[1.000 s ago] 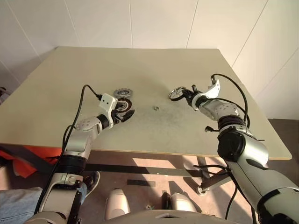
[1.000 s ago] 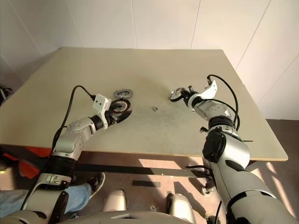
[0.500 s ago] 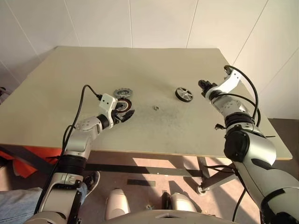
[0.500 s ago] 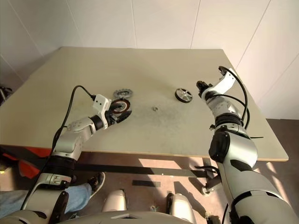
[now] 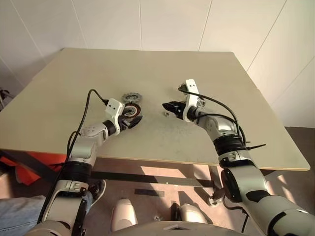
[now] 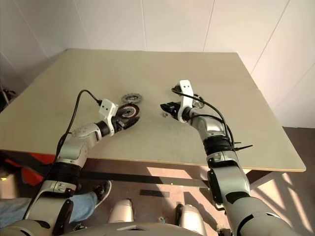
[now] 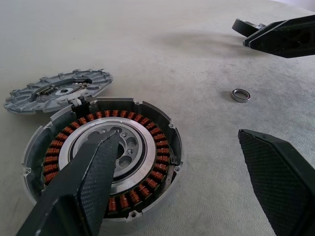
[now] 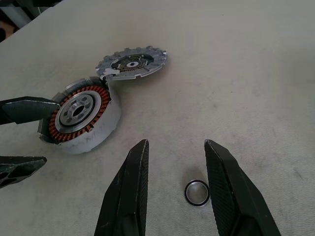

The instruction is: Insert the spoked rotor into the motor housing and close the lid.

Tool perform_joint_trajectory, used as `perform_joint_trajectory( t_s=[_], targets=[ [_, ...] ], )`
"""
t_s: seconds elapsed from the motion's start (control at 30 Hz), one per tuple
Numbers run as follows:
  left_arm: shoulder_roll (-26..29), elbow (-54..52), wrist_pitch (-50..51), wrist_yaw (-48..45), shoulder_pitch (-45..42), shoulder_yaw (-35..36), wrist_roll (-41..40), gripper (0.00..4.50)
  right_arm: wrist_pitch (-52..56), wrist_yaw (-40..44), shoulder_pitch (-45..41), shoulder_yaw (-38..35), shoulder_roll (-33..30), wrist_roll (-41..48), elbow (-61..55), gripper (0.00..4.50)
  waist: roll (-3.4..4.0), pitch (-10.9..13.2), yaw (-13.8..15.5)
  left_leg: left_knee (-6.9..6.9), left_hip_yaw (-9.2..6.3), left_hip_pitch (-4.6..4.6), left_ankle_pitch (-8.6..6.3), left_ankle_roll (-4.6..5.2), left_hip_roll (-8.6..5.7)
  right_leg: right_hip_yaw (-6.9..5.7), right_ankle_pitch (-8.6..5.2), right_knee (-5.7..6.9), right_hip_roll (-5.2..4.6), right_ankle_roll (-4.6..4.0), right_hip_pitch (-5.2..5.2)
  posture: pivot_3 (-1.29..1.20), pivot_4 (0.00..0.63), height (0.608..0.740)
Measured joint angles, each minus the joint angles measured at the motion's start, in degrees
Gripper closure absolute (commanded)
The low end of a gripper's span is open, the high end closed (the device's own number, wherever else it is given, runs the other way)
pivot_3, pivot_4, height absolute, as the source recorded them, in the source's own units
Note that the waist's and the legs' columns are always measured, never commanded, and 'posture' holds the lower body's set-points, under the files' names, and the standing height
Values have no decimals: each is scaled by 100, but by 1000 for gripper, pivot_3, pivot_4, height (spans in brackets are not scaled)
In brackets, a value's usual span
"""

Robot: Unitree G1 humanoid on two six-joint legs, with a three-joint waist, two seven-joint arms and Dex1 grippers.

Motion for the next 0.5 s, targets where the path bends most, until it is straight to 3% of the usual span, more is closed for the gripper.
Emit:
perform_joint_trajectory(
  t_s=[0.5],
  targets=[
    [49,-111,24,13,97,12,-6,440,-844,63,-42,147,209,-690,1180,2537,0,0,-48,-3,0,5,-2,2,4,0,0,2,5,0,-1,0,0,740]
  ],
)
